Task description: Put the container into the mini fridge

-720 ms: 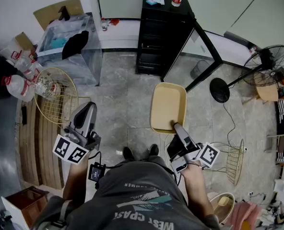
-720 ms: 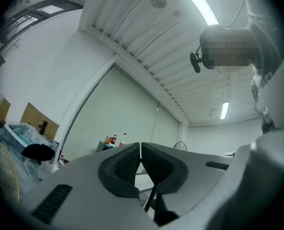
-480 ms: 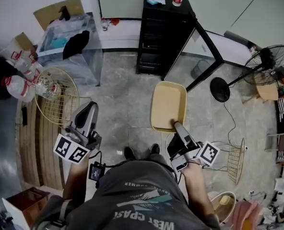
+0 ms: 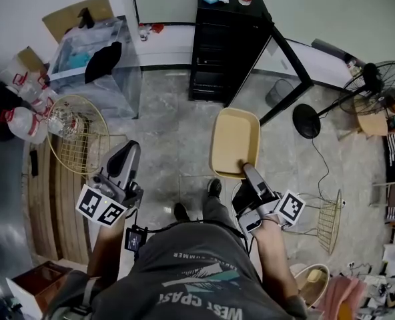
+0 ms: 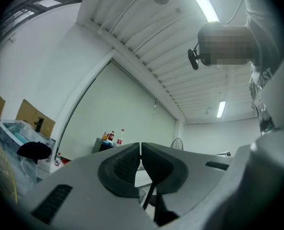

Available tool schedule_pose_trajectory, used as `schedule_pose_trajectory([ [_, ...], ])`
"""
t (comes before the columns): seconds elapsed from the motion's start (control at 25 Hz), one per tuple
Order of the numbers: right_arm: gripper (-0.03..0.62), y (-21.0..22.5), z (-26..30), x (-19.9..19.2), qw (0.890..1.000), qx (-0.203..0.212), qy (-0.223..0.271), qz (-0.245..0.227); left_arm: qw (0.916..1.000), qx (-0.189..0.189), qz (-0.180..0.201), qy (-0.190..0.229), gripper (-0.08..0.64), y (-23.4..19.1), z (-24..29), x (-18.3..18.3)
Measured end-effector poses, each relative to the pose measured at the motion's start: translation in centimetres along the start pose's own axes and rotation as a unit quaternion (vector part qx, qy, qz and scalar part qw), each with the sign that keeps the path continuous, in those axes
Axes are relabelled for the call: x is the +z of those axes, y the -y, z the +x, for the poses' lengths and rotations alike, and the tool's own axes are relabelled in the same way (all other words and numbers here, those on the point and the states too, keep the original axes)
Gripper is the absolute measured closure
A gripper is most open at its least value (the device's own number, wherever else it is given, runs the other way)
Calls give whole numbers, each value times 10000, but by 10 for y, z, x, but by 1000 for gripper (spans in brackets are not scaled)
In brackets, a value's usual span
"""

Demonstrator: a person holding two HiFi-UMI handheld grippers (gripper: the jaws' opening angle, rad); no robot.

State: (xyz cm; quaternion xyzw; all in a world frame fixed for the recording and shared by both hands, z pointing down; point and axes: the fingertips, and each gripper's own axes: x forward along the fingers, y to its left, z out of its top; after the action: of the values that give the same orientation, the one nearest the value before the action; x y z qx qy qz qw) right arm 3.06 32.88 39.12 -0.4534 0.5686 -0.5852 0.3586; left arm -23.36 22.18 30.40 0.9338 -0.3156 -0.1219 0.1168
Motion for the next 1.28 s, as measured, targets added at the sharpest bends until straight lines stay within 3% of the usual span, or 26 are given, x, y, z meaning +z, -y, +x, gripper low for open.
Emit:
schedule_pose_trajectory([
  [0.44, 321, 13, 50, 68, 9997, -46, -203, 93, 9991, 392, 93, -139, 535, -16, 49, -9],
  [1.04, 321, 35, 122, 188, 9973, -140, -720, 91, 9943, 1018, 319, -37, 534, -20, 150, -21],
  [1.28, 321, 41, 145, 219, 9957, -157, -904, 96, 9924, 1148, 444, -3, 534, -16, 182, -23],
])
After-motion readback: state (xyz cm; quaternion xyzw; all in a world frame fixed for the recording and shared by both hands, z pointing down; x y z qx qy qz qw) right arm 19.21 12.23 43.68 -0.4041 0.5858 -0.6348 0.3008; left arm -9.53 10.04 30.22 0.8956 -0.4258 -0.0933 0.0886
